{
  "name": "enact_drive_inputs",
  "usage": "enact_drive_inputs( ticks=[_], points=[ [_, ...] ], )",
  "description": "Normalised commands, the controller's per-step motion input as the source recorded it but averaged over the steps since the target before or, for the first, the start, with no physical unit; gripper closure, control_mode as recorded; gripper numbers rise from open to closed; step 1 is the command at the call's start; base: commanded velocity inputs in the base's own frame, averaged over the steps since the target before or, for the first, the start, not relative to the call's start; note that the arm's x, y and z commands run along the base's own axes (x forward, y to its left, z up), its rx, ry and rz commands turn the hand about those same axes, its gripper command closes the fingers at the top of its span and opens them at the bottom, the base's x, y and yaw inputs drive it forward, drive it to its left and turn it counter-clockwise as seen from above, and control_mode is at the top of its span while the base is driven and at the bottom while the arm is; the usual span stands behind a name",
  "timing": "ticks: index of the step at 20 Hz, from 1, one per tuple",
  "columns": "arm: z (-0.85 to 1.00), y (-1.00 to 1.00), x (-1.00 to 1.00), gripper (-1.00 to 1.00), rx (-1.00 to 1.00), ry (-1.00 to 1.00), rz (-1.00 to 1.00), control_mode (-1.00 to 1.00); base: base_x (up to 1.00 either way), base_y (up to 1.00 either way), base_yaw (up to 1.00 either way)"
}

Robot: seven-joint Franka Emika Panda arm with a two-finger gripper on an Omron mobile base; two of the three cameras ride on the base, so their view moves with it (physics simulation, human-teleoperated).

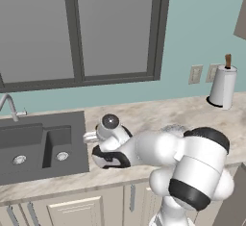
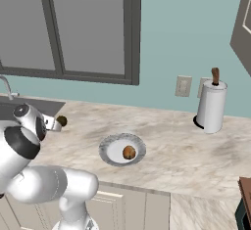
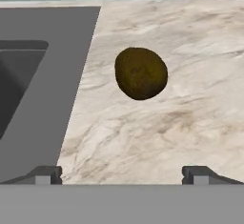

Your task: Pick the avocado and bread from the counter and place them on the plate. Then pick the jam from the cabinet and place it next to the plate. Lastly close the cabinet door.

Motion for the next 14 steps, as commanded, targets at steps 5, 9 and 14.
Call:
enact_drive_inputs(
  ticks=[5, 9, 14],
  points=[
    [0.02, 0.21, 0.44, -1.00, 0.00, 0.10, -0.05, -1.00, 0.00, 0.00, 0.00],
    [0.00, 0.02, 0.37, -1.00, 0.00, 0.03, -0.07, -1.00, 0.00, 0.00, 0.00],
    [0.00, 0.00, 0.31, -1.00, -0.01, 0.00, -0.07, -1.00, 0.00, 0.00, 0.00]
  ],
)
